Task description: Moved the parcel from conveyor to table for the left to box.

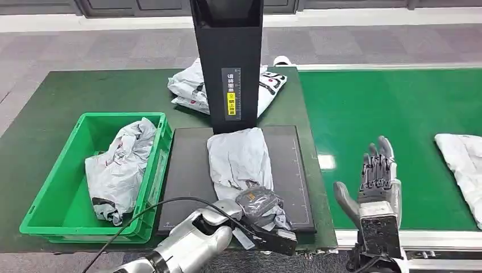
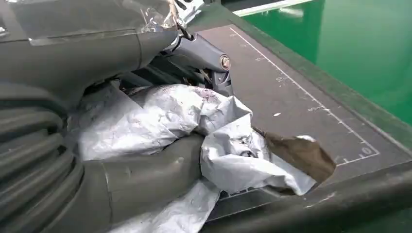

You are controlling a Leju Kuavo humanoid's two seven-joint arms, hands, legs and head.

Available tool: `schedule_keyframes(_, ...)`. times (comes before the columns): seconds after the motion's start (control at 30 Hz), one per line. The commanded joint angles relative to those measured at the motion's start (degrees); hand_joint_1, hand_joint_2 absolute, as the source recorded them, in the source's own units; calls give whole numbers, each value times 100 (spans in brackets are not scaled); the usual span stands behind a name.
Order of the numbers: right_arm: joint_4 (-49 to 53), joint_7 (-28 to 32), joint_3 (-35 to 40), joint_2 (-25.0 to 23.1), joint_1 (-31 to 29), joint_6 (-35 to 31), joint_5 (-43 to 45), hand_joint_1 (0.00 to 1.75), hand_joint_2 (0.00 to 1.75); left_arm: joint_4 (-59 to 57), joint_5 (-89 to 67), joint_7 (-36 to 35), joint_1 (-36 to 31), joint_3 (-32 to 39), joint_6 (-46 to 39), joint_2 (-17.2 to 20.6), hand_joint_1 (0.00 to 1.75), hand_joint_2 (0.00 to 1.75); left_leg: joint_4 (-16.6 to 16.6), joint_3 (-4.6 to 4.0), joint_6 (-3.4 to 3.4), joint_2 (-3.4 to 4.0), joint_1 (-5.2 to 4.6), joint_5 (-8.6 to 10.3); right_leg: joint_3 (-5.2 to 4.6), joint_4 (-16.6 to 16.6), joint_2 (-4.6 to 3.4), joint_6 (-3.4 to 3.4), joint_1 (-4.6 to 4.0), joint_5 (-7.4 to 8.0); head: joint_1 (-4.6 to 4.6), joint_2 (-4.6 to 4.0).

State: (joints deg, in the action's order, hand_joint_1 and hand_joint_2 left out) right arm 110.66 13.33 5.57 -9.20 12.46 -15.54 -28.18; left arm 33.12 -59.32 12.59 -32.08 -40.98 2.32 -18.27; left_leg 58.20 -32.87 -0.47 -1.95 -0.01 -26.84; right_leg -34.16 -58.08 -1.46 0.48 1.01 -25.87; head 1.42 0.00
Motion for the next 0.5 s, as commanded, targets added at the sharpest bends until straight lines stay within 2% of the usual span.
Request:
schedule_keyframes(0.03,-331,73,-165,199,15,76,105,0,175,-527,1,-98,67,-275,18,308,175,175,-14,19,-2,20,4,-1,19,16,-3,-3,-6,4,0,0)
schedule_keyframes(0.37,-434,92,-125,252,-107,95,196,0,175,-471,-26,-225,89,-268,-79,383,175,175,-23,22,-2,33,4,4,23,25,-6,-4,-6,11,0,0)
schedule_keyframes(0.5,-541,89,-54,375,-134,23,245,0,175,-118,286,-164,134,126,-396,503,175,175,-24,4,-3,45,8,4,32,30,-14,-5,-11,17,0,0)
